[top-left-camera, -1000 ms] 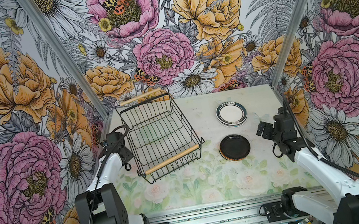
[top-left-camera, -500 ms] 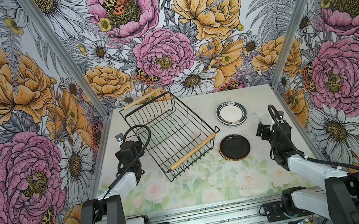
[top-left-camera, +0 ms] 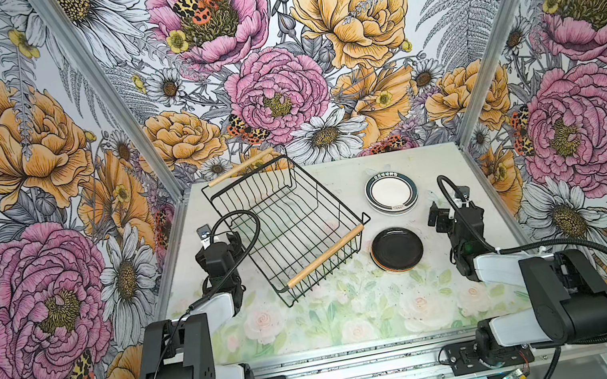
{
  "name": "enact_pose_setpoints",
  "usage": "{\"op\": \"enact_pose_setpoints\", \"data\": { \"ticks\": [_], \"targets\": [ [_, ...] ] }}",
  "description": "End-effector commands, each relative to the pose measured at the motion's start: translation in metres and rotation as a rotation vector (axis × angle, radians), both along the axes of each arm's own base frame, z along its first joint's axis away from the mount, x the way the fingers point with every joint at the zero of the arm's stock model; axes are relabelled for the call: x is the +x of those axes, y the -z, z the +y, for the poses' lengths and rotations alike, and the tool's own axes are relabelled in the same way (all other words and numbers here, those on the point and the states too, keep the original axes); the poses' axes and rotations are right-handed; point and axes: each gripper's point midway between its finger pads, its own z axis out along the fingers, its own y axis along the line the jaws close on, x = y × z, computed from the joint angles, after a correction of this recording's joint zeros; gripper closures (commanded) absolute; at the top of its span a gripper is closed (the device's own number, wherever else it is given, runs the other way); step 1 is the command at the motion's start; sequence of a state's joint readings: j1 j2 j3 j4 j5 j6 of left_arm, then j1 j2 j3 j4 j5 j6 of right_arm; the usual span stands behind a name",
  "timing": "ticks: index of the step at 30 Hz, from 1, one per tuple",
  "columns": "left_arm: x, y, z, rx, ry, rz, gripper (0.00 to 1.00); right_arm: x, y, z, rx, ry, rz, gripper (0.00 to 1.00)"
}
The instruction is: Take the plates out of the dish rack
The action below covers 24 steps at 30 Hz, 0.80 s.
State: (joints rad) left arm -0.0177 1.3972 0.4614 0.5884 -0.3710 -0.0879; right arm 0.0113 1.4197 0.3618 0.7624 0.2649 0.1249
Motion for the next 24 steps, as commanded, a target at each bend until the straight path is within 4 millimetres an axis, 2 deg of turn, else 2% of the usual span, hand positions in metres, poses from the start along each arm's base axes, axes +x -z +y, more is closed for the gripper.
{"op": "enact_pose_setpoints", "data": {
  "ticks": [1, 4, 7, 11, 15, 18, 21, 24],
  "targets": [
    [0.006, -0.001, -0.009, 0.025, 0.032, 0.013, 0.15, 0.009, -0.002, 0.017, -0.022, -0.115, -0.048, 0.0],
    [0.006, 0.003, -0.01, 0.03, 0.022, 0.054, 0.15, 0.01, 0.003, 0.016, -0.022, -0.113, -0.05, 0.0],
    [-0.001, -0.005, -0.011, -0.003, 0.05, -0.032, 0.1, 0.008, 0.004, 0.011, -0.019, -0.083, -0.054, 0.01],
    [-0.01, -0.008, 0.004, -0.067, 0.034, -0.082, 0.01, 0.008, 0.004, 0.011, -0.021, -0.079, -0.058, 0.01],
    [-0.021, -0.011, 0.022, -0.079, -0.041, -0.137, 0.01, 0.008, 0.005, 0.011, -0.021, -0.082, -0.055, 0.01],
    [-0.021, -0.006, 0.032, -0.071, -0.097, -0.169, 0.01, 0.007, 0.004, 0.011, -0.022, -0.085, -0.061, 0.0],
    [-0.011, -0.003, 0.024, -0.03, -0.101, -0.099, 0.01, 0.007, 0.003, 0.014, -0.025, -0.098, -0.067, 0.0],
    [-0.003, -0.003, 0.007, 0.041, -0.065, -0.087, 0.01, 0.008, 0.003, 0.013, -0.024, -0.093, -0.065, 0.0]
  ]
}}
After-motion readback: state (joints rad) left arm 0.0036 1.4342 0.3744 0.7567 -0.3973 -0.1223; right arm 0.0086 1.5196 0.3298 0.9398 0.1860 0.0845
